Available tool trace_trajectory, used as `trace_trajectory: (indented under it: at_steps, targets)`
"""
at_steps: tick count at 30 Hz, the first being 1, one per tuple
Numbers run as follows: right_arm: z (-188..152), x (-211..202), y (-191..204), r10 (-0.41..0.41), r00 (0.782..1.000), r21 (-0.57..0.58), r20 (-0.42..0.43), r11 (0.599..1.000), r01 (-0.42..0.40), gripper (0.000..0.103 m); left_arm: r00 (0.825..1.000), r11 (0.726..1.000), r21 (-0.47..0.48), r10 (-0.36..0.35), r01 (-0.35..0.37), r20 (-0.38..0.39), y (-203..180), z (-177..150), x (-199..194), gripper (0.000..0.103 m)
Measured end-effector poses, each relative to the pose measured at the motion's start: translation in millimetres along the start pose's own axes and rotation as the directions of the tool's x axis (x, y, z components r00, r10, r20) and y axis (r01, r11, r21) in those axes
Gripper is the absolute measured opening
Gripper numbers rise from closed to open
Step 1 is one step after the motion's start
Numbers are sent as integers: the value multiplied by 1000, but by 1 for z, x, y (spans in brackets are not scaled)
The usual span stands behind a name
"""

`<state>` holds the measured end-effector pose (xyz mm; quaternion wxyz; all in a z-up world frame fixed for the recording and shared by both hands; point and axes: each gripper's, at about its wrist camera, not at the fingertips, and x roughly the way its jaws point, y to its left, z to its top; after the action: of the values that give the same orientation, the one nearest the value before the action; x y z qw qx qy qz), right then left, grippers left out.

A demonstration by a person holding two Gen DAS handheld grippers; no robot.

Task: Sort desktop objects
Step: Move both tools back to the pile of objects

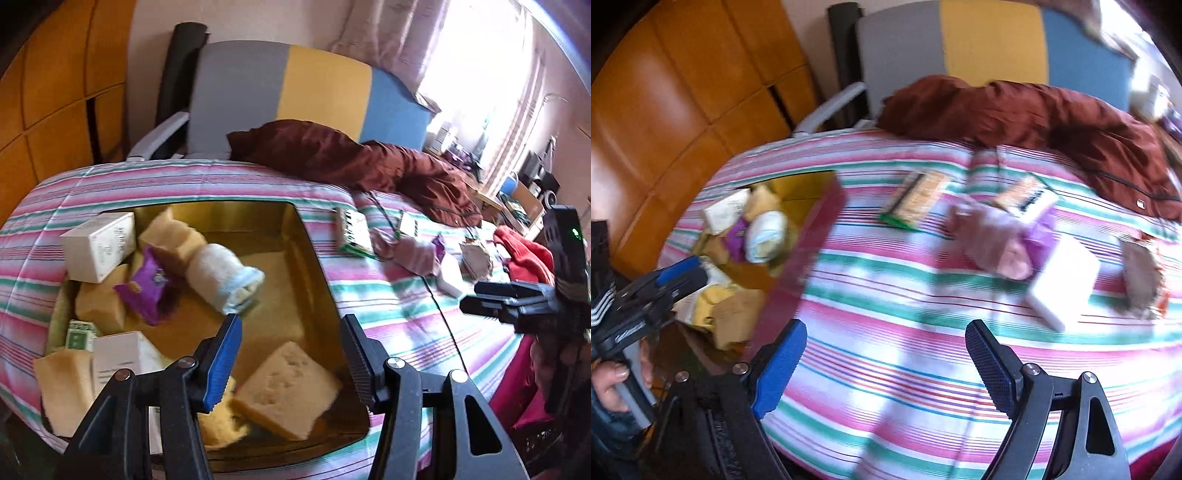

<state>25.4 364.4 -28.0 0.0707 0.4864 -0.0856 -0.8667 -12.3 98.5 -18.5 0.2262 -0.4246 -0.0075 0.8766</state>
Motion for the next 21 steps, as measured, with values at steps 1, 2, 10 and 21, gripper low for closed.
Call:
trace_trajectory:
  at_steps: [1, 2, 10, 21]
  targets:
    - [1, -1, -8, -12, 1000, 14, -7, 1000, 13, 88, 1000, 1000, 5, -4, 4, -4, -3, 0, 1, 56]
    - [2, -1, -16, -21, 1000, 29, -15, 999, 22, 88, 1000, 1000, 10, -9, 9, -7, -6, 0, 2, 56]
    - [14, -2, -95, -118, 993, 217, -27, 969, 121, 88, 998, 998, 54, -42, 44, -43, -30, -3, 11, 56]
    - [19, 29, -149, -231, 969, 321, -83, 915, 246, 81, 992, 992, 84, -89, 97, -90, -57, -3, 29, 56]
